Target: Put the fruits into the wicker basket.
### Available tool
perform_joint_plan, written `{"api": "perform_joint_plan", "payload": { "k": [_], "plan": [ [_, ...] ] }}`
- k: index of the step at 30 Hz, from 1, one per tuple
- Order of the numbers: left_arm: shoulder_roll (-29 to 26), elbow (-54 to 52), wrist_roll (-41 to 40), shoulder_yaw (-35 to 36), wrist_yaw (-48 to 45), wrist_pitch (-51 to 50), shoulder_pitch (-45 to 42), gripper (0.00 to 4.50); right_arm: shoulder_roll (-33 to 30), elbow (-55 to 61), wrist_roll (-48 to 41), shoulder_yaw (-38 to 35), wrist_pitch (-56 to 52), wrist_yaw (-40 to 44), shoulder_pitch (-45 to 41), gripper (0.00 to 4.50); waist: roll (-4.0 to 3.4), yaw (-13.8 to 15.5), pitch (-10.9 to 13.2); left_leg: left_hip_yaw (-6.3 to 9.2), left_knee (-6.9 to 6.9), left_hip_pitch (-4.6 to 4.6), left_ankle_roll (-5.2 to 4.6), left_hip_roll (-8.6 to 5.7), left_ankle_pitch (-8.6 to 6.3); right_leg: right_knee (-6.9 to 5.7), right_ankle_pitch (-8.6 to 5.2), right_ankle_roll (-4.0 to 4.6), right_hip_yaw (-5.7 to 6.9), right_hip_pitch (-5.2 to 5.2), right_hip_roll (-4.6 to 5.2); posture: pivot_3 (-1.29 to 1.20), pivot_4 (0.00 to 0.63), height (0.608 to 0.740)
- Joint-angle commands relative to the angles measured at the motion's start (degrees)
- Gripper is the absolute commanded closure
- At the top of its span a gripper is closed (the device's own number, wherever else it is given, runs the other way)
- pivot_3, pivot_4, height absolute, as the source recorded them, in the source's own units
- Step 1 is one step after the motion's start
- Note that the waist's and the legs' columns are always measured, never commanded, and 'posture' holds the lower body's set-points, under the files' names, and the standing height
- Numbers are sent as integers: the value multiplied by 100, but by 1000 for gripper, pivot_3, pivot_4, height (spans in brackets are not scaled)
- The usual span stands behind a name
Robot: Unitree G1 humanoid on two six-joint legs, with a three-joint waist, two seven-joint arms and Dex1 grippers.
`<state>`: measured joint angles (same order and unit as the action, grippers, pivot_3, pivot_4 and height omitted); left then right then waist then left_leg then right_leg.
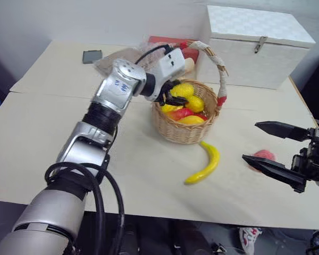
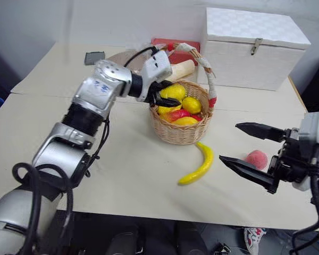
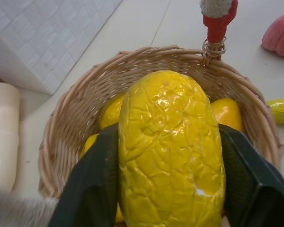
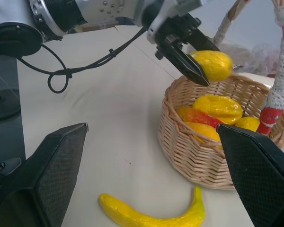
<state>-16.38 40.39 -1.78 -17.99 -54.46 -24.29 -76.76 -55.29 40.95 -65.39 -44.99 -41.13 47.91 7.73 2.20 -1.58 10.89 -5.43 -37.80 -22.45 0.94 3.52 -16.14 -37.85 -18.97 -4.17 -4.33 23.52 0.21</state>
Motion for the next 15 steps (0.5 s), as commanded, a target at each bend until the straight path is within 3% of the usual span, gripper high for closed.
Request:
{"api": "perform_joint_plan", "payload": {
  "k": [1,2,3,5,10,15],
  "plan": [
    [182,681,153,129,139,546,-298,612,84,238,96,-39,126,-212,79,0,1,-8,1,1,1,0,1,0,-1,1,0,0,-8,3,-4,0,150,740],
    [185,642,63,224,70,518,-275,612,111,302,108,-73,98,-272,163,0,1,-21,1,1,1,-1,1,0,-1,0,0,0,-11,4,-5,0,150,740],
    [133,404,-191,433,-128,393,-196,266,135,367,153,-136,53,-324,284,0,2,-22,3,1,2,0,5,-1,-3,-2,2,-3,-36,12,-15,0,150,740],
    [30,1,-548,733,-436,197,-64,266,163,461,213,-235,14,-383,479,0,2,-14,3,3,5,4,12,2,-2,-4,5,-9,-64,18,-55,0,150,740],
    [-867,-2051,-1722,1304,-1727,-789,773,266,202,609,624,-450,67,-220,1142,0,-4,-63,2,-7,5,17,64,20,6,-12,5,-9,-83,16,-55,0,150,740],
    [-2435,-3478,-2265,1338,-3127,-1091,1735,266,153,518,1121,-782,151,282,1726,0,-5,-74,0,-8,4,35,71,21,11,-19,6,-6,-86,9,-57,0,150,740]
  ]
}}
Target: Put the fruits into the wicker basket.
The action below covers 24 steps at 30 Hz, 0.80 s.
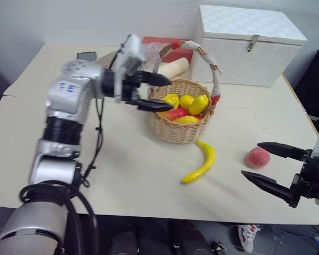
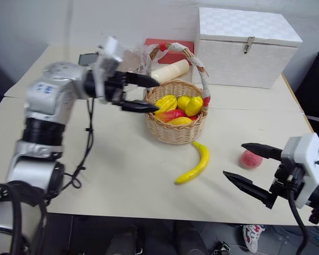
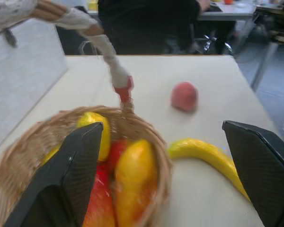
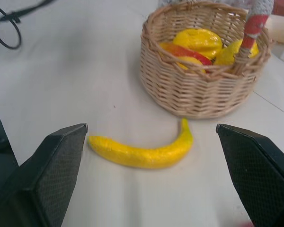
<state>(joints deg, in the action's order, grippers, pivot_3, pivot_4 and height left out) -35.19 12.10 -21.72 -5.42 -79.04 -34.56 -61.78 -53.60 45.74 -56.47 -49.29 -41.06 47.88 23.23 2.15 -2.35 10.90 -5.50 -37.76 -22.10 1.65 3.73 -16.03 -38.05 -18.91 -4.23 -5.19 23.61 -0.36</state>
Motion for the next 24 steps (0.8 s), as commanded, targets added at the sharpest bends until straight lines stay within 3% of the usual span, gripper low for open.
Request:
{"api": "perform_joint_plan", "payload": {
  "k": [1,4,7,12,17,24],
  "plan": [
    [-876,-808,-232,17,-916,49,444,266,-42,-1,365,-371,192,422,280,0,0,6,0,5,-4,5,-1,0,0,1,0,1,6,-9,1,0,150,740],
    [-1373,-1100,-173,-88,-1210,270,815,266,-136,-100,771,-169,388,706,379,0,0,30,0,6,-18,3,-40,-4,-21,6,2,-1,6,-18,3,0,150,740],
    [-1402,-1359,-217,-195,-959,371,992,266,-371,-273,1455,664,829,848,113,0,5,74,-2,10,-27,0,-59,-8,-32,12,4,-5,10,-22,5,0,150,740],
    [-1209,-1715,-388,-209,-669,224,1075,266,-591,-954,2163,2257,1371,944,-969,0,9,59,-2,3,-39,-12,-76,-16,-41,19,9,-14,5,-17,2,0,150,740],
    [-1200,-1988,-526,-126,-538,56,1176,266,-664,-2051,3060,3748,2174,1551,-2124,0,5,16,1,-2,-34,-10,-76,-10,-43,14,7,-11,-5,-7,-1,0,150,740],
    [-1250,-2198,-607,-75,-354,-56,1271,266,-258,-3273,3811,5281,2764,2313,-3611,0,3,-24,2,-6,-41,-8,-74,-6,-42,7,7,-9,-9,-3,0,0,150,740]
  ]
}}
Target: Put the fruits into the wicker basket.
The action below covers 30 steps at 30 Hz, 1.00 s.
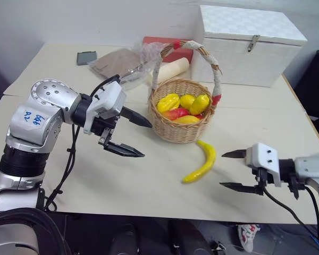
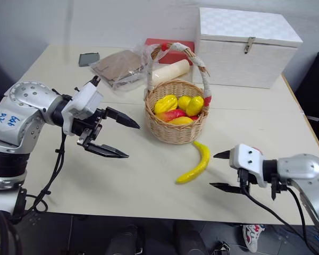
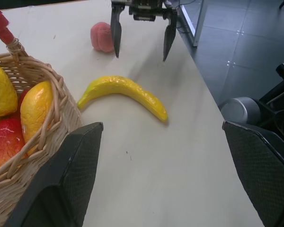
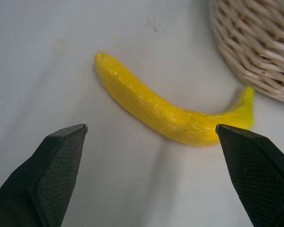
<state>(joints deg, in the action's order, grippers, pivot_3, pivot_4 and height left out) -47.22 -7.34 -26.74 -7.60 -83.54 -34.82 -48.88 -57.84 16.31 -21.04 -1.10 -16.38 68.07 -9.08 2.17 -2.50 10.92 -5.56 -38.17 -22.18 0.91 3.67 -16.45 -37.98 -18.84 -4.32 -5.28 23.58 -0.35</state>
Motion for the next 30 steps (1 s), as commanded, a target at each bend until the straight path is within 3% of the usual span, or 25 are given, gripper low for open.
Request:
{"api": "perform_joint_plan", "payload": {
  "k": [1,10,13,21,26,30],
  "plan": [
    [-60,-277,-106,154,129,-37,-5,266,289,-504,368,649,377,361,-598,0,0,-14,0,1,-1,0,0,0,0,0,0,0,1,0,0,0,150,740],
    [-161,-437,-196,257,316,-144,82,266,1023,-1929,1281,1734,870,725,-1795,0,-2,-61,1,0,0,-1,2,0,1,-4,0,1,2,3,8,0,150,740],
    [-178,-501,-243,300,390,-204,94,274,1193,-2428,1513,1847,1196,752,-2063,609,-3,-65,1,-2,-2,0,3,0,2,-6,0,1,1,3,8,0,150,740],
    [-225,-513,-229,333,523,-148,152,274,1185,-1929,996,1577,1017,1148,-2003,3253,-3,-72,1,-2,-4,2,6,0,3,-16,0,1,0,4,9,0,150,740],
    [-194,-436,-195,404,655,-99,185,274,1235,-613,110,1122,137,984,-1720,3437,-3,-67,2,-1,-4,1,7,1,3,-21,-1,2,2,5,13,0,150,740],
    [-266,-339,-271,594,767,-188,247,274,1741,220,-406,932,-704,193,-2105,3437,-3,-99,2,0,-4,2,8,2,3,-24,-1,3,3,5,12,0,150,740]
  ]
}}
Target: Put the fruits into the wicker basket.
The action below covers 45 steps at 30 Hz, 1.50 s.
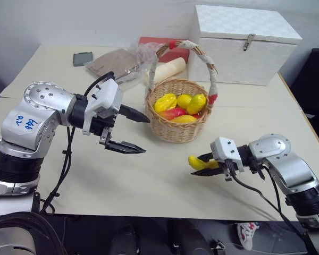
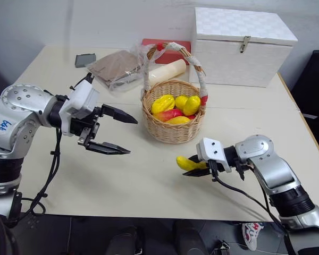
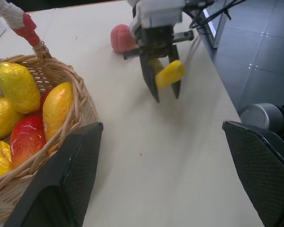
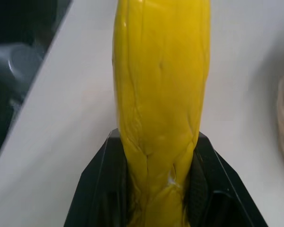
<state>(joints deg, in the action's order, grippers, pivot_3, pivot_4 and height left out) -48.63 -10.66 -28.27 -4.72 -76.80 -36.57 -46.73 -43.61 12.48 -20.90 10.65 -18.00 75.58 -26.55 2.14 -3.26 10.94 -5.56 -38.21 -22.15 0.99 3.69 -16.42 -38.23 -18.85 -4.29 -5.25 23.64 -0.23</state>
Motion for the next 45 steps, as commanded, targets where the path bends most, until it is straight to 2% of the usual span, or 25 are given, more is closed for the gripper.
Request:
{"api": "perform_joint_plan", "payload": {
  "k": [1,4,6,12,17,21,24,32,37,40,41,45],
  "plan": [
    [-170,29,-114,368,108,-14,63,274,508,701,-511,-243,-771,-799,-610,3437,0,-29,0,-1,0,2,3,0,1,-9,-1,2,-1,3,0,0,150,740],
    [-318,150,-66,507,148,27,150,274,1095,675,-643,-174,-1199,-1299,-1467,3437,0,-74,0,-6,0,2,12,-1,6,-29,-3,7,-5,17,0,0,150,740],
    [-388,186,-71,579,175,41,182,274,1416,391,-408,-4,-1131,-1509,-1980,3437,0,-86,0,-3,0,1,14,0,7,-35,-8,16,0,21,1,0,150,740],
    [-414,21,-198,712,339,-60,226,274,1891,-1563,1095,612,184,-2042,-3027,3437,1,-80,0,1,4,-11,14,-5,5,-33,-16,30,15,30,12,0,150,740],
    [-403,-227,-297,802,501,-156,348,274,2205,-2956,1633,646,732,-2364,-3423,3437,1,-122,0,-8,6,-31,16,-10,6,-40,-16,29,13,55,23,0,150,740],
    [-422,-362,-364,864,601,-220,437,274,2324,-3384,1908,511,799,-2732,-3520,2194,1,-165,0,-13,5,-59,53,-9,28,-63,-16,30,7,95,24,0,150,740],
    [-451,-369,-401,881,613,-231,461,274,2303,-2620,1516,338,218,-2460,-3269,1164,1,-192,0,-13,7,-62,58,-8,31,-70,-16,30,5,102,21,0,150,740],
    [-231,36,-290,530,475,17,108,274,2217,-599,274,-414,-1637,-2525,-2747,1164,1,-150,0,-3,5,-61,63,-4,34,-79,-19,35,12,100,16,0,150,740],
    [-66,353,-204,291,285,187,-199,274,1541,1023,-1043,-1205,-3159,-2424,-2036,1164,1,-80,0,7,4,-71,60,-7,33,-67,-19,35,21,99,20,0,150,740],
    [99,566,-171,139,122,304,-373,274,614,2215,-2075,-2497,-4026,-2329,-746,1164,2,53,-1,12,5,-80,54,-11,30,-56,-19,35,27,98,23,0,150,740],
    [166,633,-150,86,76,350,-428,274,308,2533,-2328,-3137,-4242,-2248,-103,1164,2,61,-1,26,7,-90,41,-10,23,-39,-19,35,37,94,24,0,150,740],
    [331,841,-88,-6,-39,467,-557,274,-368,3063,-2610,-4936,-4364,-1847,2045,1164,-3,165,-3,16,5,-95,29,-12,17,-25,-16,27,30,93,20,0,150,740]
  ]
}}
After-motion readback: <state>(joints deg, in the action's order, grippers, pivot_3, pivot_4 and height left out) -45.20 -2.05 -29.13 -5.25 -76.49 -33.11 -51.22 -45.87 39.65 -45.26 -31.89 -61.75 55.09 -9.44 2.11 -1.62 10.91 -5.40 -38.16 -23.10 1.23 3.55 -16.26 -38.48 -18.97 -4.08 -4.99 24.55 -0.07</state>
